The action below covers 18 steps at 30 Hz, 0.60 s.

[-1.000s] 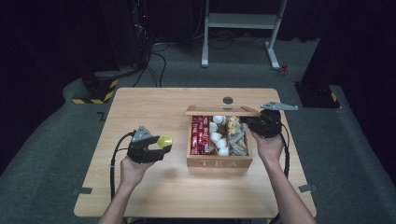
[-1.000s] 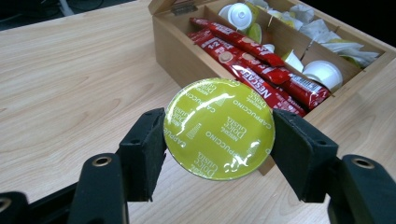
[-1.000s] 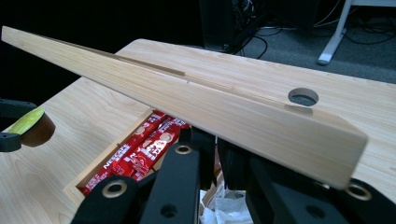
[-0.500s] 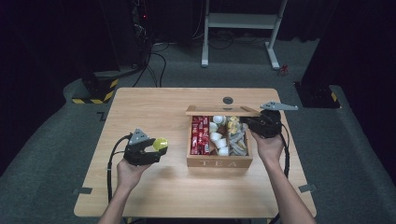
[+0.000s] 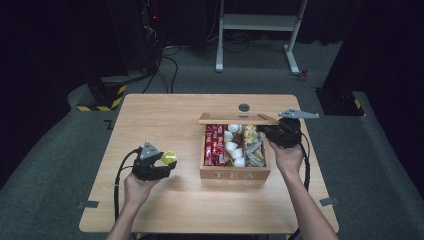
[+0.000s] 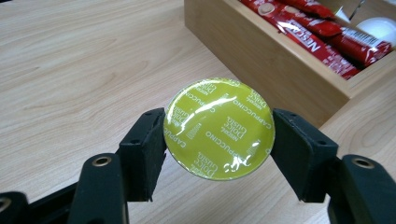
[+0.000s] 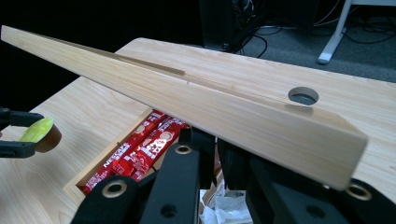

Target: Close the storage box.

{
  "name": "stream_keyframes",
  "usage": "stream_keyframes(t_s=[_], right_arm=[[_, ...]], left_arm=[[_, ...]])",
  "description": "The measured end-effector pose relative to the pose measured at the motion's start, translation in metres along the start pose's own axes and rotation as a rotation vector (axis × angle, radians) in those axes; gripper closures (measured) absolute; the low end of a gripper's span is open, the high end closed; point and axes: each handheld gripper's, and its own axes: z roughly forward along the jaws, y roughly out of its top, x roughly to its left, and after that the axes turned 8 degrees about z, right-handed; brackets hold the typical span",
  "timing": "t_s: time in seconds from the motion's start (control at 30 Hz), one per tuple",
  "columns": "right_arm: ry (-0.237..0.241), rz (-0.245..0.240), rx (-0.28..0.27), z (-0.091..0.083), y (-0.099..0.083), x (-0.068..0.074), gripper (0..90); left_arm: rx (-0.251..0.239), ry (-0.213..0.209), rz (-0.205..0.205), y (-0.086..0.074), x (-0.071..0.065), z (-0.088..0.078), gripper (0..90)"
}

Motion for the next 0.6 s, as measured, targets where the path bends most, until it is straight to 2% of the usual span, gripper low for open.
stream_keyframes(t_s=[0.33,0.6], right_arm=[[0.000,0.001,0.000,0.000,0.000,0.000,85.1],[-0.001,0.007,0.003,0.001,0.000,0.001,85.1]], left_arm=[[0.028,0.010,-0.012,-0.010,-0.001,0.010,37.7],[0.059,0.003,-0.047,-0.016,-0.005,0.023,37.6]])
